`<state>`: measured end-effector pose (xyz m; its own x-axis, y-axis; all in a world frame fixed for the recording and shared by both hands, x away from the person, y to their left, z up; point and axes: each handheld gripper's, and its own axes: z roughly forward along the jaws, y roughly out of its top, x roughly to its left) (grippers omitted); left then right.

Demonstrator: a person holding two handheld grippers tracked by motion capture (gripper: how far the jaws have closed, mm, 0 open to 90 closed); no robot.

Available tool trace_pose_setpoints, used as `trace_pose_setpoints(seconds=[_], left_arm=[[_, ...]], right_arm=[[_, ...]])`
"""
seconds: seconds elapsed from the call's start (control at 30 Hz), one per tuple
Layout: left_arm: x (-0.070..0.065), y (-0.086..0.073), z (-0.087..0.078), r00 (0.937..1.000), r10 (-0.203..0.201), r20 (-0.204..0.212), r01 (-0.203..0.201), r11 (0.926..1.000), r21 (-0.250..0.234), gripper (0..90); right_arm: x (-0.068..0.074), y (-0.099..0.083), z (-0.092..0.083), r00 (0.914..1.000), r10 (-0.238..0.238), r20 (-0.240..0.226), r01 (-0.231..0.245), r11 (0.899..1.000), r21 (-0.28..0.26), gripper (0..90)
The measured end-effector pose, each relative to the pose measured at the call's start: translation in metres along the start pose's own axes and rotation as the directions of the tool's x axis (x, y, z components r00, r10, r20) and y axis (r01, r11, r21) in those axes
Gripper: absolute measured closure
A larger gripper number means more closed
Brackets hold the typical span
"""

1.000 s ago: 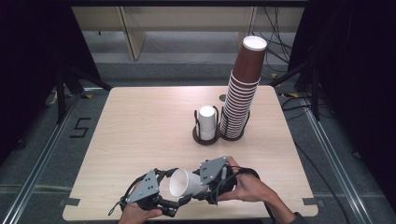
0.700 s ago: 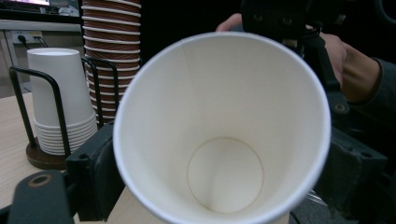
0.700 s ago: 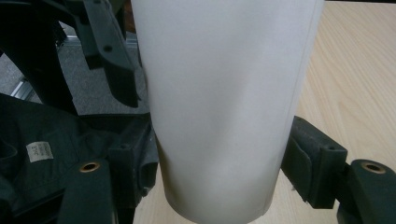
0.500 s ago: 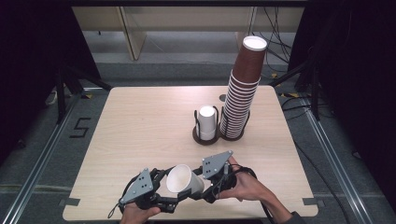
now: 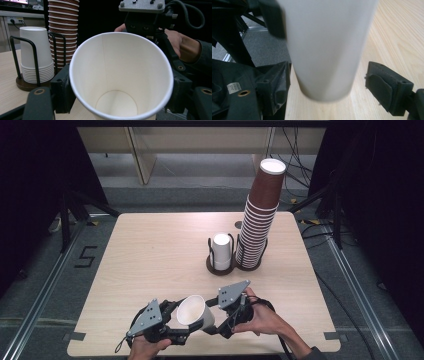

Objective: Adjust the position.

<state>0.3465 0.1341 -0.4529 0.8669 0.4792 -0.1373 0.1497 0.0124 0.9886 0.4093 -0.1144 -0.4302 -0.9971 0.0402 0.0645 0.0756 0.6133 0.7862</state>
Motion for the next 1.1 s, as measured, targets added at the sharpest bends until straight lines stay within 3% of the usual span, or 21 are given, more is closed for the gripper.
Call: trace_pose_setpoints(seconds=[0.27, 0.4, 0.5, 0.73, 1.03, 1.1], left_arm=[[0.006, 0.0, -0.002, 0.9979, 0.005, -0.064, -0.004, 0.9998, 0.022, 26.1], [0.008, -0.001, -0.003, 0.9934, 0.012, -0.114, -0.008, 0.9993, 0.037, 26.0], [0.01, -0.001, -0.004, 0.9891, 0.024, -0.146, -0.018, 0.999, 0.042, 25.8], [0.013, -0.002, -0.006, 0.97, 0.055, -0.237, -0.038, 0.9962, 0.079, 26.2], [0.017, -0.004, -0.007, 0.9613, 0.054, -0.27, -0.034, 0.9965, 0.076, 26.3], [0.017, -0.004, -0.008, 0.9562, 0.06, -0.286, -0.035, 0.9953, 0.091, 26.3]], right_arm=[[-0.004, -0.013, -0.019, 0.9971, 0.04, 0.066, -0.039, 0.999, -0.011, 17.6], [-0.006, -0.019, -0.026, 0.9942, 0.059, 0.09, -0.057, 0.998, -0.019, 18.4], [-0.007, -0.023, -0.029, 0.9928, 0.064, 0.101, -0.063, 0.998, -0.017, 19.0], [-0.008, -0.029, -0.032, 0.9891, 0.067, 0.131, -0.067, 0.998, -0.009, 19.0], [-0.008, -0.035, -0.037, 0.9847, 0.077, 0.156, -0.076, 0.997, -0.015, 20.3], [-0.009, -0.036, -0.037, 0.983, 0.08, 0.165, -0.078, 0.997, -0.019, 20.3]])
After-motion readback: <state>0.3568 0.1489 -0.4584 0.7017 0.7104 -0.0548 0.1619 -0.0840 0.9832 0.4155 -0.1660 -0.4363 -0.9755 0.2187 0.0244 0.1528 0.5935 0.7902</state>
